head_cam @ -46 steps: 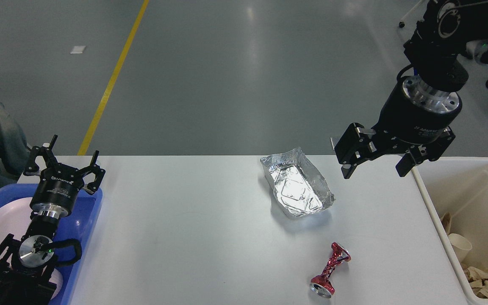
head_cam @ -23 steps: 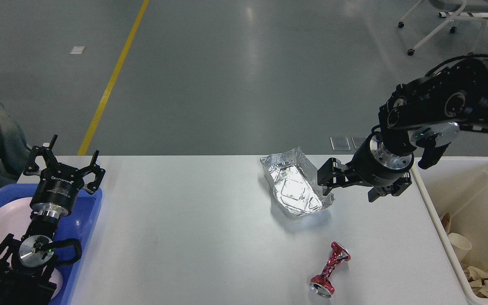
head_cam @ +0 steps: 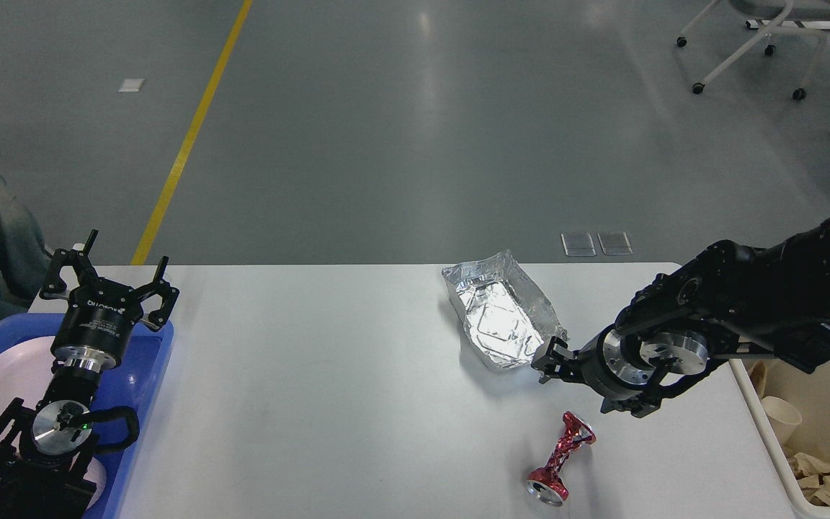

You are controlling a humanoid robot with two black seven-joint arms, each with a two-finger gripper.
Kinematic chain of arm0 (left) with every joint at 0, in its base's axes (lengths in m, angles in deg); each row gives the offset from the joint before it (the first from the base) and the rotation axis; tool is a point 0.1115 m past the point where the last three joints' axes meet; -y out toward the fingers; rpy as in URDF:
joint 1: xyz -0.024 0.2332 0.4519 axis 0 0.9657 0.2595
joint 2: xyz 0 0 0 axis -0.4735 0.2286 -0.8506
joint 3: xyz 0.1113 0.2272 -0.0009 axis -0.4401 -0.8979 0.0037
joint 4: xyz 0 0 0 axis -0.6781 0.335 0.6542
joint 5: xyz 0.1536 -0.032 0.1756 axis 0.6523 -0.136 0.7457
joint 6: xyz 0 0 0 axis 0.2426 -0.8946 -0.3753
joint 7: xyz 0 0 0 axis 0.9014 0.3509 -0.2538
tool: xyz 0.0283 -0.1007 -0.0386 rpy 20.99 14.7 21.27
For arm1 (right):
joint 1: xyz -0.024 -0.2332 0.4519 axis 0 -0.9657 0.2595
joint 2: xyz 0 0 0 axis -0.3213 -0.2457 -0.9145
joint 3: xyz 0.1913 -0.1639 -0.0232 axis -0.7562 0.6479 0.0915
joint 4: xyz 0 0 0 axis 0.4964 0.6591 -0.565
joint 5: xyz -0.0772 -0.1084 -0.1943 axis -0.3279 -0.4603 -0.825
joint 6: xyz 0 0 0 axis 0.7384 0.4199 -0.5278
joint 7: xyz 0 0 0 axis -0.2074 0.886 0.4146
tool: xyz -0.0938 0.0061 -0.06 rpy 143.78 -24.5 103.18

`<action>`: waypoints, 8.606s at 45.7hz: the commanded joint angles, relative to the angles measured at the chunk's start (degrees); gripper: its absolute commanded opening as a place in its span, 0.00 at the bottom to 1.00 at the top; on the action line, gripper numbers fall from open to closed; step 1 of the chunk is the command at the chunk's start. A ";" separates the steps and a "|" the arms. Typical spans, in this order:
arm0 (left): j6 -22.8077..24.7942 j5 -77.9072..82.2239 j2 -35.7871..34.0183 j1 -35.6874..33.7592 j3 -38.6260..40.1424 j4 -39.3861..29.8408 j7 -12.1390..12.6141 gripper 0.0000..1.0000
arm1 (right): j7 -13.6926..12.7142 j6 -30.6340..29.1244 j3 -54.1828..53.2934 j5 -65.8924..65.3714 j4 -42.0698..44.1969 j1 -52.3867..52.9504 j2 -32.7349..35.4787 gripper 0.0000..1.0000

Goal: Tidy desktop
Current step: 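Lower the right gripper onto the foil bag edge and grasp it, then lift the foil bag into the white bin and release it, then raise the right gripper out of the bin and move it toward the red can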

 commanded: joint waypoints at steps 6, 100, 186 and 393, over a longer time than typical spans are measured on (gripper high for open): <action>0.00 0.00 0.00 0.00 0.00 0.00 0.00 0.96 | 0.10 0.44 -4.21 15.85 14.69 -8.58 -0.79 0.88; 0.00 0.00 0.00 0.00 0.00 0.00 0.00 0.96 | -0.07 0.01 -5.18 15.15 19.47 -11.24 -0.01 0.00; 0.00 0.00 0.00 0.00 0.00 0.00 0.00 0.96 | 0.37 -15.91 0.12 -39.26 35.08 -18.32 41.04 0.00; 0.00 0.00 0.00 0.00 0.00 0.00 0.00 0.96 | -3.24 -26.73 9.24 -17.20 -14.13 27.37 12.56 0.91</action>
